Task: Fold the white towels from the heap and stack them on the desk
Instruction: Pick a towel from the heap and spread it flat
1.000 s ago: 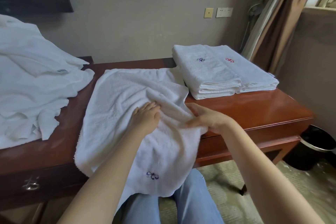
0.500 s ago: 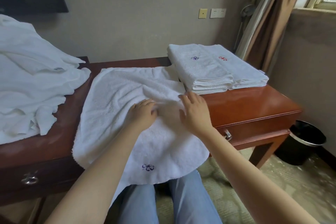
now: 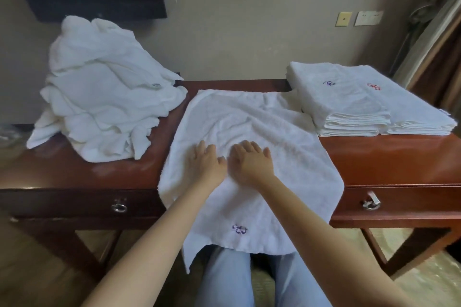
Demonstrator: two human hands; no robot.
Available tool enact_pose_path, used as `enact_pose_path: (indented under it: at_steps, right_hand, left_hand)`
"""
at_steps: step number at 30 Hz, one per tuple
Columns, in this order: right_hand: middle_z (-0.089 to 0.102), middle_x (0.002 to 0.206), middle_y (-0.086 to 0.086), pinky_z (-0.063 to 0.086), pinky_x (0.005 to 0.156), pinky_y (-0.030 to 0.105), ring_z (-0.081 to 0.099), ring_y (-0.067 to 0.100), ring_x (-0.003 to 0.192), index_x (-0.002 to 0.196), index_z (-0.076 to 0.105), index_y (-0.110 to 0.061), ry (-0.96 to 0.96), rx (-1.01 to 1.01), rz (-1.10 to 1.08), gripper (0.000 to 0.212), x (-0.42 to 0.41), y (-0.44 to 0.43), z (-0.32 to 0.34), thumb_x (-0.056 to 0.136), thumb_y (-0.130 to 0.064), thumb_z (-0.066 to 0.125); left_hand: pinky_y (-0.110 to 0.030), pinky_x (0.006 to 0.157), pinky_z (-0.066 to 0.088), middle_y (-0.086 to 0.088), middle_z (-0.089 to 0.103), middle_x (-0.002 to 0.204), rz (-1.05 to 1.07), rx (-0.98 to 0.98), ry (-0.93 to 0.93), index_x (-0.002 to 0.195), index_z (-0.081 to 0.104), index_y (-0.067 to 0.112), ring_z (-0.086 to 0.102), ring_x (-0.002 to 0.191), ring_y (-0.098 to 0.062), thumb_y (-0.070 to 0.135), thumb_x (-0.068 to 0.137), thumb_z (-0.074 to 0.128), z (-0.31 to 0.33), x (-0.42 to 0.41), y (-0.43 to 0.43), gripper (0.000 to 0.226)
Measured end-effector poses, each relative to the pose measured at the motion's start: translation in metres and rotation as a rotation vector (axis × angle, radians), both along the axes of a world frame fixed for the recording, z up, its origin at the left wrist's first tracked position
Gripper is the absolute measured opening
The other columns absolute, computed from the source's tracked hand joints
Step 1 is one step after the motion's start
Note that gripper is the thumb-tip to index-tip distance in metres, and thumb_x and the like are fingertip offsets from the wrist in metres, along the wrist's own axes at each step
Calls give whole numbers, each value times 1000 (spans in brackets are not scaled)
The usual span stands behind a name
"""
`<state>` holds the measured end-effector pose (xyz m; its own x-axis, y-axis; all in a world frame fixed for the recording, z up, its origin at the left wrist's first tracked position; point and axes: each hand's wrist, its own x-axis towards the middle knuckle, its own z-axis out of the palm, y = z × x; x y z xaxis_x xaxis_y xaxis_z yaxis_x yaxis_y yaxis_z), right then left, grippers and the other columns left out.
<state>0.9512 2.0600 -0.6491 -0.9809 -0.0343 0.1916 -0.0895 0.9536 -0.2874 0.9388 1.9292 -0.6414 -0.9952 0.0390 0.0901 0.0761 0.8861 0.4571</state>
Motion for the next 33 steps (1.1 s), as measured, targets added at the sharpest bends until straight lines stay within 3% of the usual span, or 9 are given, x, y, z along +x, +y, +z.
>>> enact_pose_path:
  at_steps: [2,4,11,15,18,20,24,26,33]
  right_hand:
    - [41,136,-3,23,106,48,33,20,130,128,46,-25,-28,59,0,42,-3,6,-3,97,-48,29]
    - [35,143,-3,18,111,51,27,20,137,135,40,-27,-68,86,-24,46,-9,22,-3,98,-51,25]
    - [31,152,-2,19,112,46,25,22,142,142,36,-30,-50,131,-86,52,-16,60,-7,98,-55,25]
    - [31,154,-2,18,113,46,25,22,142,144,36,-29,-49,120,-86,54,-16,58,-5,98,-55,27]
    - [38,149,-2,22,110,44,32,23,138,141,42,-25,-3,103,-82,52,-11,56,-4,98,-53,31]
    - [42,146,-1,25,108,44,37,24,135,139,45,-23,24,110,-84,51,-9,53,-1,98,-50,33]
    - [42,147,1,25,110,46,37,25,135,140,45,-21,-12,114,-92,51,-7,50,4,99,-49,34]
    - [42,147,2,26,110,46,36,26,135,140,44,-20,-52,111,-101,51,-8,49,7,99,-48,34]
    - [54,130,8,38,95,41,42,28,123,134,49,-16,62,31,-185,42,-41,61,34,96,-34,47]
  left_hand:
    - [-49,115,7,-4,2,161,-1,-133,-58,145,32,17,2,147,-26,41,99,33,-6,5,-18,51]
    - [-52,115,5,-2,5,161,-21,-220,-26,146,30,20,-1,147,-23,49,99,26,-14,9,-38,55]
    - [-53,115,6,6,24,157,-40,-358,175,144,37,25,17,145,-13,55,95,16,-31,15,-95,61]
    - [-43,110,32,-3,44,147,-164,-342,287,134,53,14,38,138,-18,55,93,15,-28,19,-109,69]
    - [-44,110,32,-6,52,140,-190,-345,354,131,57,9,47,131,-21,51,92,17,-32,23,-134,70]
    - [-45,114,23,-4,50,142,-160,-370,343,133,55,12,42,135,-20,52,91,15,-32,24,-143,71]
    - [-46,116,14,-3,45,146,-163,-390,357,125,60,14,31,141,-19,45,98,35,-25,17,-127,49]
    - [-46,116,11,-2,39,150,-183,-375,326,126,60,16,25,144,-18,46,99,35,-19,10,-111,48]
    - [-45,117,15,-5,28,156,-270,-307,253,132,56,14,11,147,-21,45,100,35,18,-47,-42,49]
